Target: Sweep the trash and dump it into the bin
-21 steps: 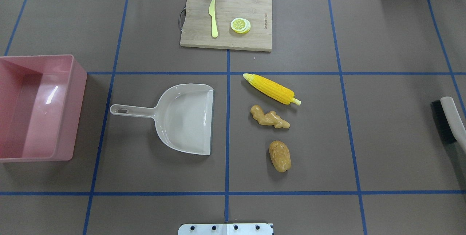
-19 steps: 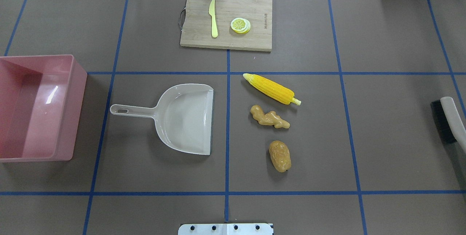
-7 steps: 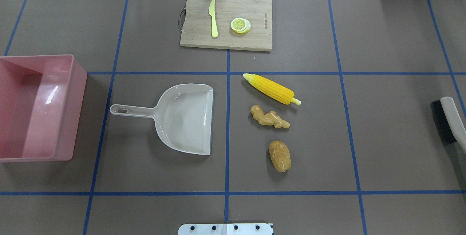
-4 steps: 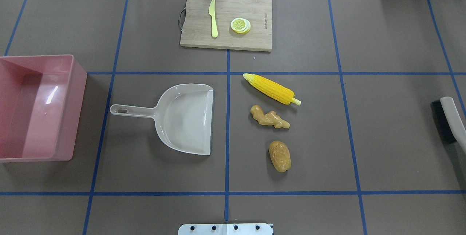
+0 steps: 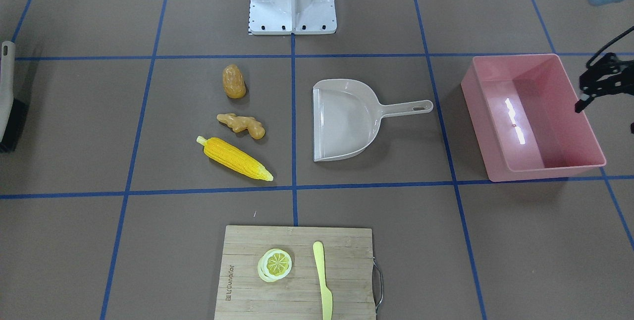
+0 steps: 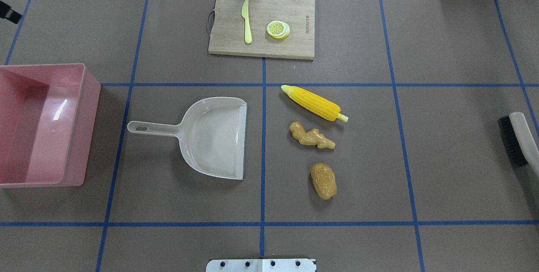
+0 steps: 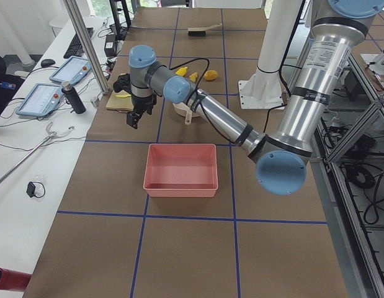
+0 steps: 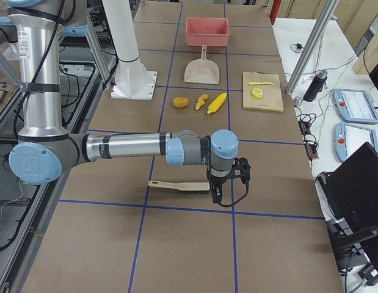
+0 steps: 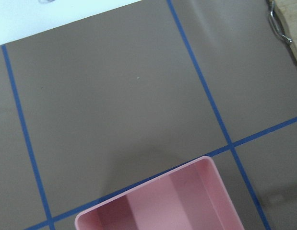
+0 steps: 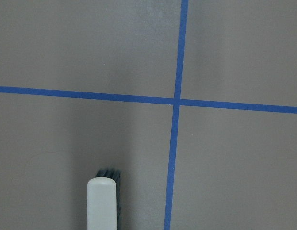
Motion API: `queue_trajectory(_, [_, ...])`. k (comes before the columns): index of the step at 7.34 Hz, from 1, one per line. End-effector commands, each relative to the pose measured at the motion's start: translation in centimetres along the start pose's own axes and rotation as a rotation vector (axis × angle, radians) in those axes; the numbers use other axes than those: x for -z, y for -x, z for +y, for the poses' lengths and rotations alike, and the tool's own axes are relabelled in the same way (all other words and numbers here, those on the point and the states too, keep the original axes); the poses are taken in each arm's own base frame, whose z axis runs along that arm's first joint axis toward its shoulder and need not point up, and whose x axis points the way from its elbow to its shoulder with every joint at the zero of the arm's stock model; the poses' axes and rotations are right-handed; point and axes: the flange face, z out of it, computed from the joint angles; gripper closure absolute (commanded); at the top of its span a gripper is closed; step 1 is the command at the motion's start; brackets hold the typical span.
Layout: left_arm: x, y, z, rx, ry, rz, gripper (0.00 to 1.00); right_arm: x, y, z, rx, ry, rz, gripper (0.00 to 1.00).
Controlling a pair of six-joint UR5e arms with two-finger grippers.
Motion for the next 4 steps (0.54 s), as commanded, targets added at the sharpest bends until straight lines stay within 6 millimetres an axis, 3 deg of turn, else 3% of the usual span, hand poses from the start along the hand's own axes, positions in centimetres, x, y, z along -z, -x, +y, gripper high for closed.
queue_trajectory(1, [0.9, -7.5, -3.6, -0.133, -0.053, 0.029, 0.02, -2.2, -2.2, 0.4, 0.062, -0.033, 0.006, 0.00])
queue_trajectory(2, [1.2, -9.9, -3.8, -0.176, -0.069, 0.056, 0.02, -3.2, -3.1, 0.6, 0.055, -0.040, -0.003, 0.00])
queue_trajectory(3, [0.1, -13.2, -4.8, -0.229, -0.062, 0.086, 0.02, -2.3, -2.4, 0.0, 0.063, -0.052, 0.008, 0.00])
queue_trajectory(4, [-0.4, -15.2, -5.5, -0.267, -0.063, 0.104, 0.02, -2.5, -2.6, 0.3, 0.055, -0.045, 0.006, 0.00])
